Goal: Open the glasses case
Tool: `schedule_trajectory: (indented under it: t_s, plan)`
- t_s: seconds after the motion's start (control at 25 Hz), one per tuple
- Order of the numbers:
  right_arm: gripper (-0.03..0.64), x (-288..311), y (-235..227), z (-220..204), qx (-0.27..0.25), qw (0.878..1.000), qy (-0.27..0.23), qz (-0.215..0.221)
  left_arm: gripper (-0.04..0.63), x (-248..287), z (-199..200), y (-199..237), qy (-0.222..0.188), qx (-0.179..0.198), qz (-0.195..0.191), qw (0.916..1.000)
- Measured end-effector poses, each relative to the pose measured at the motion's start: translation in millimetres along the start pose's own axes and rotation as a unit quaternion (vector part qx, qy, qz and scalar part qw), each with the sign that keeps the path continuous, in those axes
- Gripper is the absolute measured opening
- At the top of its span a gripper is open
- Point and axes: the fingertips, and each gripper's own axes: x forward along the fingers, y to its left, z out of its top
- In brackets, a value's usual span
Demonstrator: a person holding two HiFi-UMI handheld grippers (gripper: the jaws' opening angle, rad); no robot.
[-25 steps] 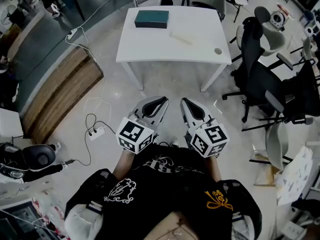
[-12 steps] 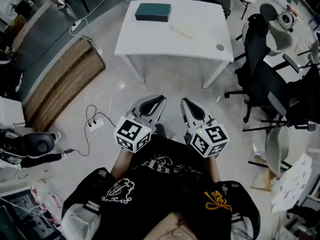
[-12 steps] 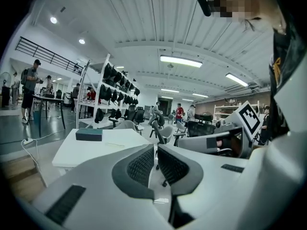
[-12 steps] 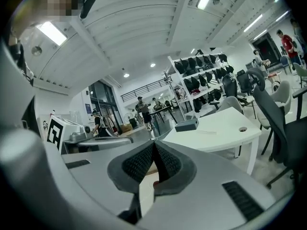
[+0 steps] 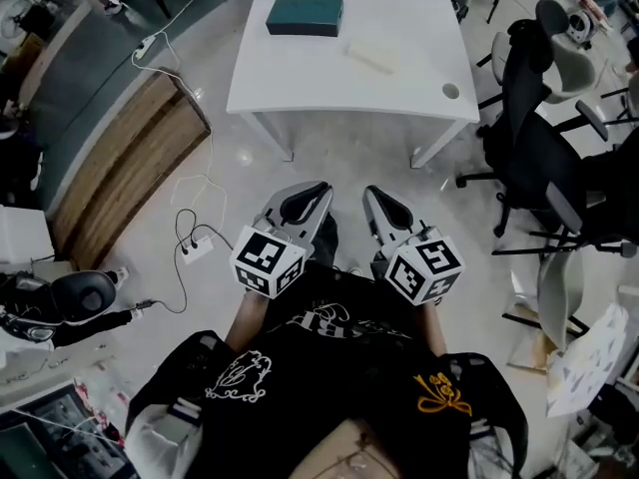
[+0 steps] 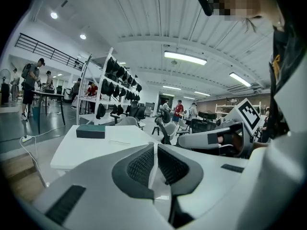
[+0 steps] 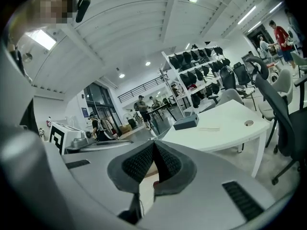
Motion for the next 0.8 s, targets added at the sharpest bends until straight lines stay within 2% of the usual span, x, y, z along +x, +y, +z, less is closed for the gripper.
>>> schedule_trajectory:
  t_s: [0.4,0.6,0.8]
  plan:
    - [0.012,130.3,-33.3,54.0,-0.009,0.999,0.005,-0.042,0.037,59.7,41.5,131.3,0.000,0.010,-0.040,0.9991]
    - [0.012,193.7,-41.6,66.7,-0.021,0.998,0.019,-0.062,0.037,78.1,52.7,201.3,0.001,0.005,-0.045,0.9990]
    - [0.012,235.5,-48.2,76.5,-0.024,0.996,0.018,-0.088,0.037,93.9,55.2,250.5,0.004,0.002,-0.059,0.9983]
